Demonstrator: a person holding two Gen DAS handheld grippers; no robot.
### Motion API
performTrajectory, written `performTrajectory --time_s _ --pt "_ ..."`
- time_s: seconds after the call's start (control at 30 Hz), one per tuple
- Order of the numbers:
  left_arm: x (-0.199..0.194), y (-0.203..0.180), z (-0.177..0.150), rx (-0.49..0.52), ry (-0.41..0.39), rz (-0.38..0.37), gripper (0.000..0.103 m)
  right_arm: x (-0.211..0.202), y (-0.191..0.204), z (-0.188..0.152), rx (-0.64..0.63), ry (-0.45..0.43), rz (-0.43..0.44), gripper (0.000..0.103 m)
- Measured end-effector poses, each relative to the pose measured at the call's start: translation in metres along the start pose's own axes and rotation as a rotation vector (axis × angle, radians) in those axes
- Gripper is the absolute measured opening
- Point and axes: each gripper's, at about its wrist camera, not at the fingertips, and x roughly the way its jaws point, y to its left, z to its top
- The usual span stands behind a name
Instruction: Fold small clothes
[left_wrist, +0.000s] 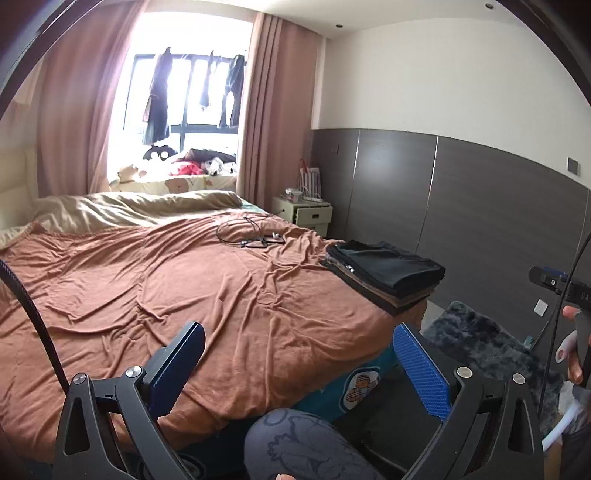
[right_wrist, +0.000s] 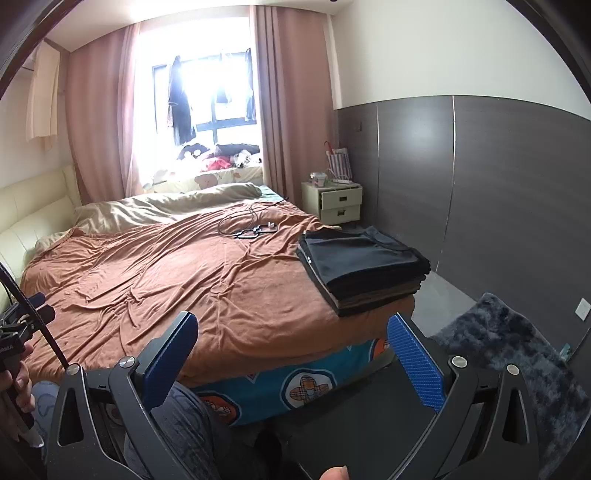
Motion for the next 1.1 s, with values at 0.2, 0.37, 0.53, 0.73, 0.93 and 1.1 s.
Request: performTrajectory --time_s 0.2,0.37,0.53,0.73,0.93,1.1 --pt "-0.028 0.002 -0.018 0.009 -0.043 0.032 0.103 -0.008 0.021 -0.021 -0.024 -0.018 -0.001 0.103" --pt "-0.046 -0.001 -0.035 0.032 -0.057 0.043 0.103 -0.017 0.029 -0.046 -0.021 -0.023 -0.011 0.103" --pt "-0.056 -0.002 -0.054 0.035 -0.069 0.057 0.103 -0.022 0.035 -0.062 -0.024 -0.025 -0.032 0.103" --pt "-0.057 -0.005 -0.068 0.040 -0.071 0.068 0.103 -0.027 0.044 -0.073 -0.052 -0.051 -0.062 0.103" --pt "-0.060 -0.006 -0.074 0.040 -0.095 0.072 0.103 -0.028 0.054 -0.083 -0.076 -0.103 -0.079 0.103" --pt "-0.060 -0.003 -0.079 0.025 -0.101 0.083 0.103 -0.024 0.058 -0.092 -0.079 -0.117 -0.079 0.103"
